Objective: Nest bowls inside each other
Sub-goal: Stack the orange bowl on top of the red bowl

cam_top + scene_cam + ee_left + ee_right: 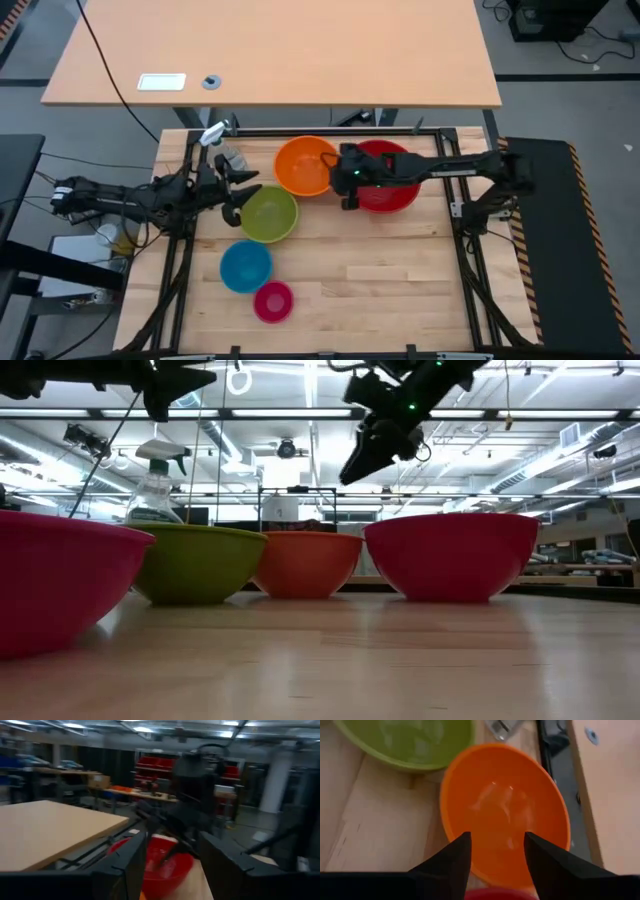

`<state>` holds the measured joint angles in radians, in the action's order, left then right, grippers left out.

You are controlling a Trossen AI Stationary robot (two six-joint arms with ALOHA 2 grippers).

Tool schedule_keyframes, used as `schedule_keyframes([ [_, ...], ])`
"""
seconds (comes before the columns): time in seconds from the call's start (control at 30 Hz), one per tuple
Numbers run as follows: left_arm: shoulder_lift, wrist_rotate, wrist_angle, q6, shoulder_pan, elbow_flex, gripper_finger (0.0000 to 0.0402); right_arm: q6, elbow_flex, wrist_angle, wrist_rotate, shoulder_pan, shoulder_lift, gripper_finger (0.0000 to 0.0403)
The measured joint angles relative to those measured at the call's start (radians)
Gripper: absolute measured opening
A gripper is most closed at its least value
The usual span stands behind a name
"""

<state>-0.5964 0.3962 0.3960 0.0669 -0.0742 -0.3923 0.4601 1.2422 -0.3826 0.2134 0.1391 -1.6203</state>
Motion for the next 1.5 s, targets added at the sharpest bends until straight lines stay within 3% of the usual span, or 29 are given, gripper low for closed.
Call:
schedule_keyframes([
  [0.23, -0.045, 0.084, 0.060, -0.002, 0.000, 0.000, 0.0181, 0.057, 0.126, -0.097, 0.040, -0.035, -0.163, 0.0234],
  [0.4, -0.066, 0.090, 0.106, -0.002, 0.000, 0.000, 0.0181, 0.112, 0.196, -0.125, 0.104, -0.030, -0.278, 0.0219],
  [0.6, -0.067, 0.089, 0.110, 0.035, -0.002, 0.000, 0.0181, 0.118, 0.234, -0.188, 0.080, -0.020, -0.360, 0.0186],
  [0.8, -0.066, 0.090, 0.107, 0.035, -0.002, 0.000, 0.0181, 0.118, 0.234, -0.175, 0.106, -0.019, -0.369, 0.0165],
  [1.2, -0.066, 0.089, 0.101, 0.024, -0.002, 0.000, 0.0181, 0.117, 0.234, -0.168, 0.109, -0.019, -0.303, 0.0163],
  [1.33, -0.066, 0.089, 0.100, 0.024, -0.002, 0.000, 0.0181, 0.124, 0.234, -0.151, 0.043, -0.012, -0.305, 0.0163],
  [1.5, -0.066, 0.089, 0.100, 0.024, -0.002, 0.000, 0.0181, 0.160, 0.234, -0.076, 0.074, 0.016, -0.346, 0.0160],
])
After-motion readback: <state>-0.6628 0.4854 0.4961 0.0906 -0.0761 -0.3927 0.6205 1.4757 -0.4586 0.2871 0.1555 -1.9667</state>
